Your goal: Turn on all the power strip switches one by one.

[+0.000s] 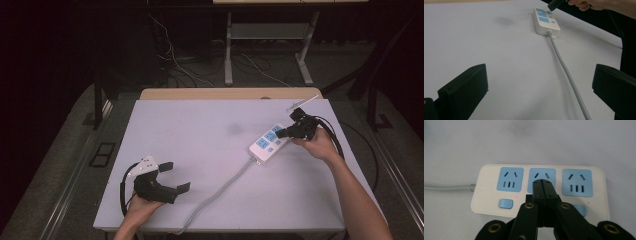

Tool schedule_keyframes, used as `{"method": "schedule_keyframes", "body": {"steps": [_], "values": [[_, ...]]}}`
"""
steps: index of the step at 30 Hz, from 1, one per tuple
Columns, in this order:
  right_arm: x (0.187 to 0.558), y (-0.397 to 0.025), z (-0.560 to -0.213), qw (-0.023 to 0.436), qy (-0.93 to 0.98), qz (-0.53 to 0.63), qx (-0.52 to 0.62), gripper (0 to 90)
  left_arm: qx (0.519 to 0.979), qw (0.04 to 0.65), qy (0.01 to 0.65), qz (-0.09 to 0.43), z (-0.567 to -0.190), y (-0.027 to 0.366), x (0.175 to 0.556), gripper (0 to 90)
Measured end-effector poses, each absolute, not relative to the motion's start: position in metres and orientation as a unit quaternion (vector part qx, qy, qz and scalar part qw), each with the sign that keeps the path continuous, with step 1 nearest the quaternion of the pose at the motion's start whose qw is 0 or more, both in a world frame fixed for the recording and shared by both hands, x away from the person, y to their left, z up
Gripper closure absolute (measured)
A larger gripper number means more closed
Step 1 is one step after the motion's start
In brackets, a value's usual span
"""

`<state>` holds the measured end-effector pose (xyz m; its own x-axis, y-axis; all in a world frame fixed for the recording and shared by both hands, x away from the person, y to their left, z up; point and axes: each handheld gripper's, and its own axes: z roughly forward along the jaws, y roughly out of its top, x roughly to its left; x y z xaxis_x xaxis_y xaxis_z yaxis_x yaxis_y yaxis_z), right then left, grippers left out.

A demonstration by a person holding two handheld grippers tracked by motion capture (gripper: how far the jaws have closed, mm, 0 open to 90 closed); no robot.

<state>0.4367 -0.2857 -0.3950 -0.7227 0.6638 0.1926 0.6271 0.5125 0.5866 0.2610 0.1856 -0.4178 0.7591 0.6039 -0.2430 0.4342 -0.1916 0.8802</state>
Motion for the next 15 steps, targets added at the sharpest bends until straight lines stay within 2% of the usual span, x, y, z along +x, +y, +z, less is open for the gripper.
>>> {"method": "schedule_keyframes", "body": {"steps": [15], "values": [[0.442,-0.315,-0.378,0.044,0.852,0.346,0.39,90.0,0.769,0.536,0.34,0.079,-0.418,0.186,0.262,0.0]]}}
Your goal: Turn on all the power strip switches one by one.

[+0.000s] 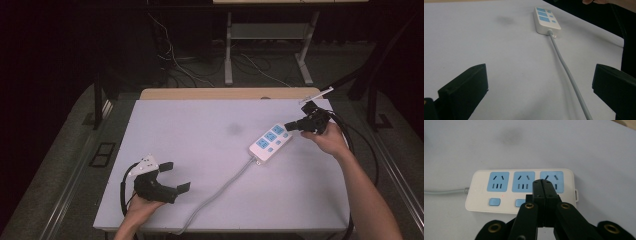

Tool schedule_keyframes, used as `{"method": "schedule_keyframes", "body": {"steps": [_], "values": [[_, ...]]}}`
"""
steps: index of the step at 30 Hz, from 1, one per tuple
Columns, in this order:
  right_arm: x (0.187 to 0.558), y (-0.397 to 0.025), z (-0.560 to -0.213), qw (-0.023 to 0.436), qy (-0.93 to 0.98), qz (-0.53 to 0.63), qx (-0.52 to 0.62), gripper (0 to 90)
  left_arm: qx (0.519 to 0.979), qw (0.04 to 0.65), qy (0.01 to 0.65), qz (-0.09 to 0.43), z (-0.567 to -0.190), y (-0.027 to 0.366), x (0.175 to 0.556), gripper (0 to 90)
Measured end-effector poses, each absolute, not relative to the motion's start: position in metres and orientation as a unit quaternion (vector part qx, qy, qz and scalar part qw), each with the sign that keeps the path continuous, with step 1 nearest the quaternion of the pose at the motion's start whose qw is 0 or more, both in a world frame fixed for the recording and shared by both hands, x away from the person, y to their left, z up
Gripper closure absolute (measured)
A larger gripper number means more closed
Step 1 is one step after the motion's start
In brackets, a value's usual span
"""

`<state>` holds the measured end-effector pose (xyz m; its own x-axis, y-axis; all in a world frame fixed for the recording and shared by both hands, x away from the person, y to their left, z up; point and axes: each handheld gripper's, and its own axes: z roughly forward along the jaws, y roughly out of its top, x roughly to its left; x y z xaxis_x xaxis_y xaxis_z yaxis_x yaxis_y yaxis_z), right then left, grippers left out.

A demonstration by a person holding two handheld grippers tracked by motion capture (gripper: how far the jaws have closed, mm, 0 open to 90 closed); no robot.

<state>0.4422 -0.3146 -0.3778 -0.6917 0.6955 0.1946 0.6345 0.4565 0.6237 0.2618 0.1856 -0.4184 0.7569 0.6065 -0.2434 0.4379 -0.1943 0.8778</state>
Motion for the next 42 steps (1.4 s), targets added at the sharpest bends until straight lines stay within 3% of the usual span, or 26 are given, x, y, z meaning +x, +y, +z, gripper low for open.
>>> {"method": "schedule_keyframes", "body": {"steps": [15,42], "values": [[0.454,-0.331,-0.378,0.046,0.83,0.373,0.413,90.0,0.768,0.537,0.341,0.079,-0.418,0.186,0.262,0.0],[0.459,-0.321,-0.403,0.011,0.852,0.331,0.405,90.0,0.768,0.536,0.341,0.081,-0.418,0.187,0.262,0.0]]}}
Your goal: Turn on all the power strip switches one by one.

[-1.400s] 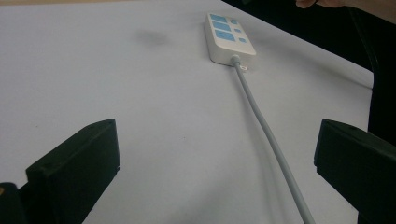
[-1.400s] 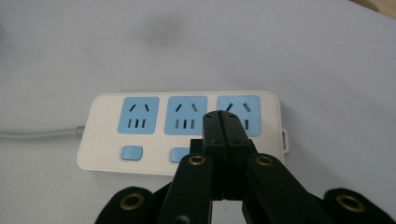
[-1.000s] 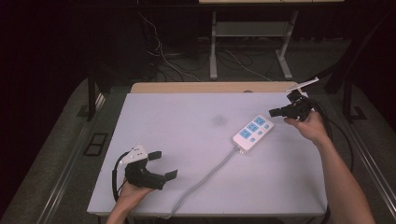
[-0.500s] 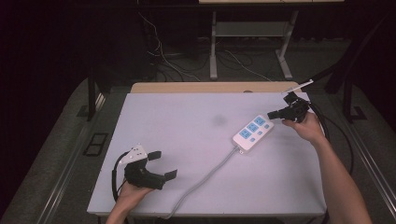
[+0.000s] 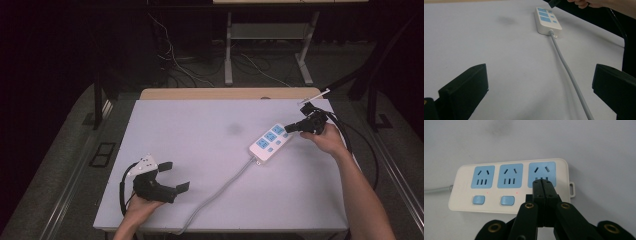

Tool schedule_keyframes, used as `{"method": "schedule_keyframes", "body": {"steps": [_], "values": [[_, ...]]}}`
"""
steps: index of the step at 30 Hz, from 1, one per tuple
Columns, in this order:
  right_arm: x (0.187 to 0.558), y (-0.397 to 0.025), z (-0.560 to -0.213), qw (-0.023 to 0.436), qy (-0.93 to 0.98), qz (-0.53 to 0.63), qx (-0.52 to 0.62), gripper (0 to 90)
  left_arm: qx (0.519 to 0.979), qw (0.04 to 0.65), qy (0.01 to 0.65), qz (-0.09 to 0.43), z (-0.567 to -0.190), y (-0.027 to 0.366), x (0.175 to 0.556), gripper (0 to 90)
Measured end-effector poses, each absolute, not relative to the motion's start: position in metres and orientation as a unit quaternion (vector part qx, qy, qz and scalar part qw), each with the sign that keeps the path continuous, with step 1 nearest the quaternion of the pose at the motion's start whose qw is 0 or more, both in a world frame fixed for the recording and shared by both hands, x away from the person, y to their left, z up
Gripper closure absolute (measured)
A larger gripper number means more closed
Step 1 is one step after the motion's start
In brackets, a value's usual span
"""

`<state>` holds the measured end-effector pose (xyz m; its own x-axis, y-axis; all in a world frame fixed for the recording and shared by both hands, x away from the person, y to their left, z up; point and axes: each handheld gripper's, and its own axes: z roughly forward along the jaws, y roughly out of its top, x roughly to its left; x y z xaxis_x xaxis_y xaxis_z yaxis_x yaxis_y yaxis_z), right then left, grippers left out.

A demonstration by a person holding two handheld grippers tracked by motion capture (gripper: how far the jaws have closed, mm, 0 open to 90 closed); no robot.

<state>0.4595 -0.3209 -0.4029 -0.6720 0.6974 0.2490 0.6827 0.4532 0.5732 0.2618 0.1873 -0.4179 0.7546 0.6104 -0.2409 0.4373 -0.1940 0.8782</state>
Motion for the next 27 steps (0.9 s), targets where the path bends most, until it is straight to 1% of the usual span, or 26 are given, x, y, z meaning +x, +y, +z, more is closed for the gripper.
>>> {"method": "schedule_keyframes", "body": {"steps": [9,27], "values": [[0.457,-0.315,-0.413,0.007,0.856,0.324,0.402,90.0,0.768,0.536,0.341,0.08,-0.418,0.186,0.262,0.0],[0.458,-0.319,-0.415,0.015,0.851,0.331,0.407,90.0,0.769,0.534,0.341,0.082,-0.418,0.186,0.261,0.0]]}}
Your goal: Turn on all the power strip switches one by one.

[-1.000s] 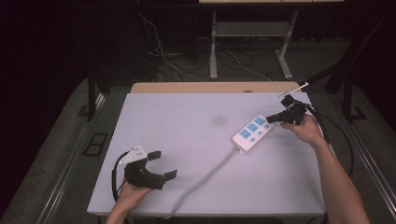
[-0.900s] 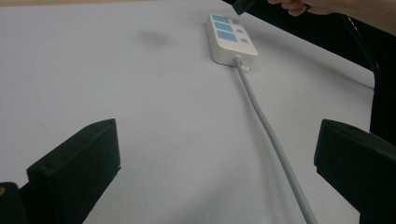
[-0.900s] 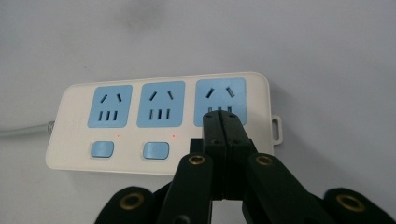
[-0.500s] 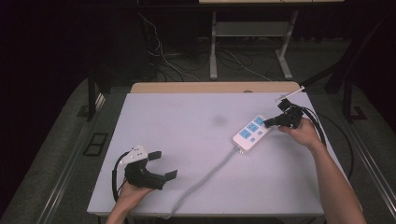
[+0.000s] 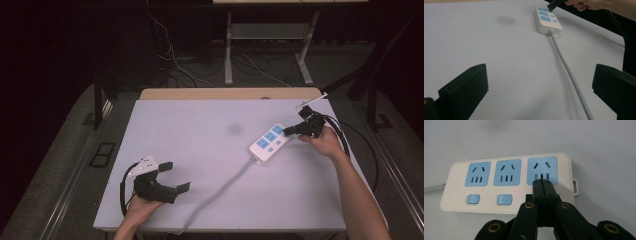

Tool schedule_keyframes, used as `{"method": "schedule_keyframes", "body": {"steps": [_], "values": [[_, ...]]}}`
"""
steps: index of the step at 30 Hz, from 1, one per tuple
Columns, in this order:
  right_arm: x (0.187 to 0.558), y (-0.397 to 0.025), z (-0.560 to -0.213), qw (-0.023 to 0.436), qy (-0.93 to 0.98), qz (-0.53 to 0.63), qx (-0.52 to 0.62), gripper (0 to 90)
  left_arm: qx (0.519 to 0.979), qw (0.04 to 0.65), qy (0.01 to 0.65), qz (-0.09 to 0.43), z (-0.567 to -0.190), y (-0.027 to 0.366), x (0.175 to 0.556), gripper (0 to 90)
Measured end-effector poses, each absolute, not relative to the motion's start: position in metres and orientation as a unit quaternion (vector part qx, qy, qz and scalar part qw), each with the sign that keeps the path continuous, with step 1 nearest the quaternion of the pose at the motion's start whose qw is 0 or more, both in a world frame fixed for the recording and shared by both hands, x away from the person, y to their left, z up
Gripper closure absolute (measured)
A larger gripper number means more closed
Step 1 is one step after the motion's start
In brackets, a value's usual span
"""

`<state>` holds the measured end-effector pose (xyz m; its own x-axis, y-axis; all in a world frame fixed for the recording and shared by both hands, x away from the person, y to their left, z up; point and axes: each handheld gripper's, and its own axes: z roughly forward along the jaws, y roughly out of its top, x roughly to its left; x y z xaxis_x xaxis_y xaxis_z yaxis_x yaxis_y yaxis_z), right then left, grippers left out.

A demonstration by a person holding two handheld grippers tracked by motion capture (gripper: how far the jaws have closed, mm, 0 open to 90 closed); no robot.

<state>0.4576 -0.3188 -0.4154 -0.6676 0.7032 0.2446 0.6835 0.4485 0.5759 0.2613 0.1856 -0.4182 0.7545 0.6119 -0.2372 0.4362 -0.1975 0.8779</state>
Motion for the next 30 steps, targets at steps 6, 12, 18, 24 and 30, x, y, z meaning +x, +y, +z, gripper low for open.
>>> {"method": "schedule_keyframes", "body": {"steps": [6,12,18,24,30], "values": [[0.4561,-0.3223,-0.4188,0.011,0.842,0.346,0.413,90.0,0.771,0.533,0.339,0.081,-0.4187,0.1851,0.2619,0.0],[0.4543,-0.3234,-0.4208,0.014,0.838,0.353,0.415,90.0,0.772,0.532,0.339,0.081,-0.4192,0.1835,0.2617,0.0],[0.4527,-0.3224,-0.4211,0.019,0.836,0.351,0.421,90.0,0.773,0.532,0.337,0.081,-0.4188,0.1827,0.2605,0.0],[0.4528,-0.322,-0.4221,0.018,0.835,0.352,0.424,90.0,0.773,0.531,0.338,0.081,-0.4193,0.1833,0.2609,0.0],[0.4539,-0.3234,-0.4244,0.017,0.829,0.364,0.423,90.0,0.773,0.53,0.34,0.081,-0.4197,0.1841,0.2615,0.0]]}}
